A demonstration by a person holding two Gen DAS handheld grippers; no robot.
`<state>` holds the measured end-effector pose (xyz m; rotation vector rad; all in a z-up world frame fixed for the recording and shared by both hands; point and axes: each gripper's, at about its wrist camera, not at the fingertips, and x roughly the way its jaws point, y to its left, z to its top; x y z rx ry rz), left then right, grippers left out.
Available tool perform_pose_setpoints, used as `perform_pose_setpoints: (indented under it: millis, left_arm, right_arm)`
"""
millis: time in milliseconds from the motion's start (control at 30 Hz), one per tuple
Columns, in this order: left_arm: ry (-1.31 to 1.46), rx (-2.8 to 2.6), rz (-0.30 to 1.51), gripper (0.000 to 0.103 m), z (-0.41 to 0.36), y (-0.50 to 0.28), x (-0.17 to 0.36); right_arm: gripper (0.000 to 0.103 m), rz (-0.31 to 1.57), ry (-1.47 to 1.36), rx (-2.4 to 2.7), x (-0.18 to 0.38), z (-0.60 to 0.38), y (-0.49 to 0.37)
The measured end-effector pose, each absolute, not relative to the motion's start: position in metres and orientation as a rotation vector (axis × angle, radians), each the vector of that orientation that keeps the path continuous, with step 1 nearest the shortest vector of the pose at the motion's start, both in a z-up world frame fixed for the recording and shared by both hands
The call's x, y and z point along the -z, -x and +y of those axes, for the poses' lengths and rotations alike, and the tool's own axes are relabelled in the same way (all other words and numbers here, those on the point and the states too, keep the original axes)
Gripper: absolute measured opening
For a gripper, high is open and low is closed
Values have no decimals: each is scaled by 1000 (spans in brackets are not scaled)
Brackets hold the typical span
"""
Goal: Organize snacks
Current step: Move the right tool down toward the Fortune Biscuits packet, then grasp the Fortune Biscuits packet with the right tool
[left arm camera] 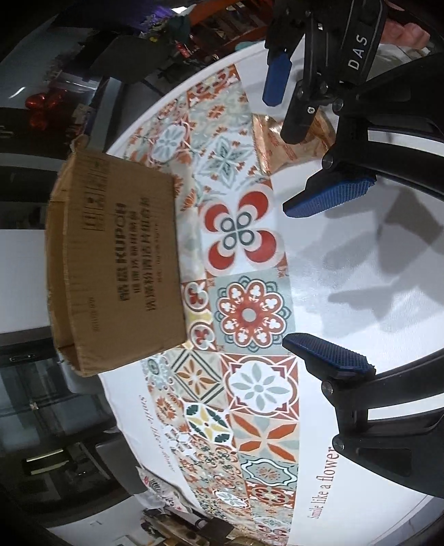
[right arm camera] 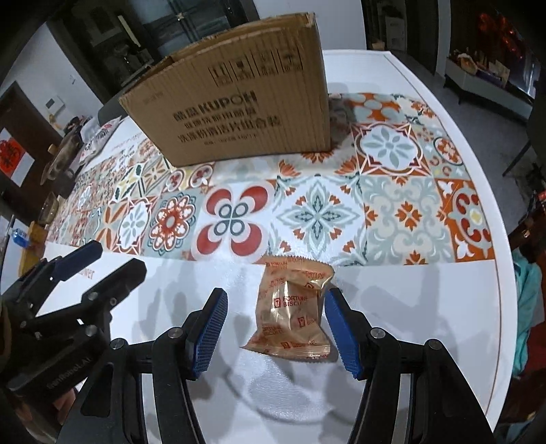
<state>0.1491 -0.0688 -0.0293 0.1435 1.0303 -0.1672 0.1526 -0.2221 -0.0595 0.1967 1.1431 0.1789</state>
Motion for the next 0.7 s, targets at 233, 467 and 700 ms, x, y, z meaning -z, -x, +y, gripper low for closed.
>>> perform_pose_setpoints:
  millis: [233, 467, 700]
  left_arm:
    - [-136, 163, 1091, 69, -67, -155, 50]
    - [-116, 148, 1126, 69, -61, -161, 62]
    - [-106, 137, 1154, 69, -57, -166, 73]
  right_arm:
    - [60, 1196, -192, -174, 77, -219, -160]
    - [60, 1226, -155, -168, 91, -209, -167]
    - [51, 1219, -78, -147, 98, -200, -167]
